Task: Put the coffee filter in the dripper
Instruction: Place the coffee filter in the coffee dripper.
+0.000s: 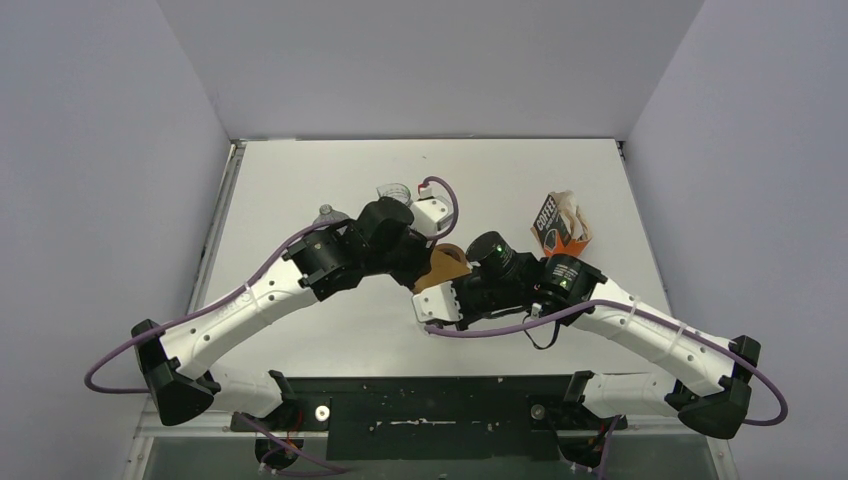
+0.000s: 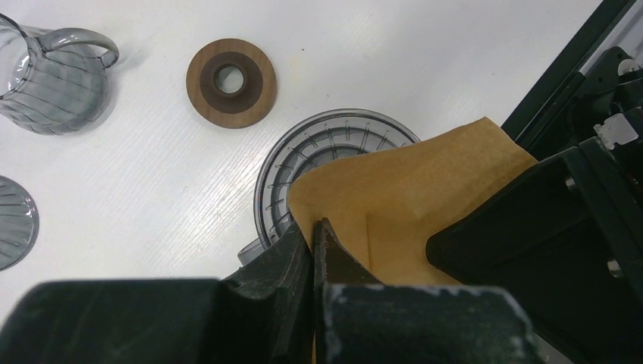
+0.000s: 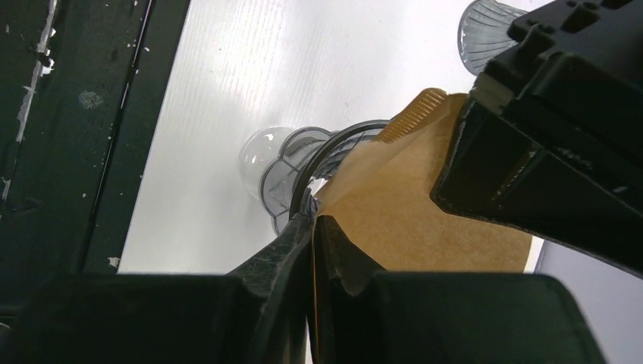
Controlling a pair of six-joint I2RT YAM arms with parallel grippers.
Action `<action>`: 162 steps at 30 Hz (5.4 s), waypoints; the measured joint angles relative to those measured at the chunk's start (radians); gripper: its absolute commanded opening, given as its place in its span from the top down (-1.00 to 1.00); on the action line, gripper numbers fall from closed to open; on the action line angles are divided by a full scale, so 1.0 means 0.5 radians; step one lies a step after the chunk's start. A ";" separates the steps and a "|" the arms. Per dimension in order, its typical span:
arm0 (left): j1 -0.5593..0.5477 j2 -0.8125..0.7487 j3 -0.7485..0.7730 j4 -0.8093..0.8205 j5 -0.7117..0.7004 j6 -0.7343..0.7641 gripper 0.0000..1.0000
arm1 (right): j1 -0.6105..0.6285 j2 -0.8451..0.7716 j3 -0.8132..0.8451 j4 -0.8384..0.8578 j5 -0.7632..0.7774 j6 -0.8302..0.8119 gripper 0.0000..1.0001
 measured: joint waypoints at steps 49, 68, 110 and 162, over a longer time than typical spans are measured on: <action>0.000 -0.022 -0.195 0.179 0.098 -0.036 0.41 | -0.055 -0.403 -0.130 0.517 0.609 1.285 0.00; 0.002 -0.092 -0.284 0.212 0.072 -0.065 0.32 | -0.124 -0.206 -0.182 0.578 0.769 2.107 1.00; -0.008 -0.426 -0.444 0.520 0.164 -0.273 0.08 | -0.123 0.065 -0.392 0.642 0.912 2.759 1.00; -0.008 -0.652 -0.469 0.341 -0.112 -0.150 0.06 | -0.105 0.717 0.297 -0.039 0.783 2.577 0.38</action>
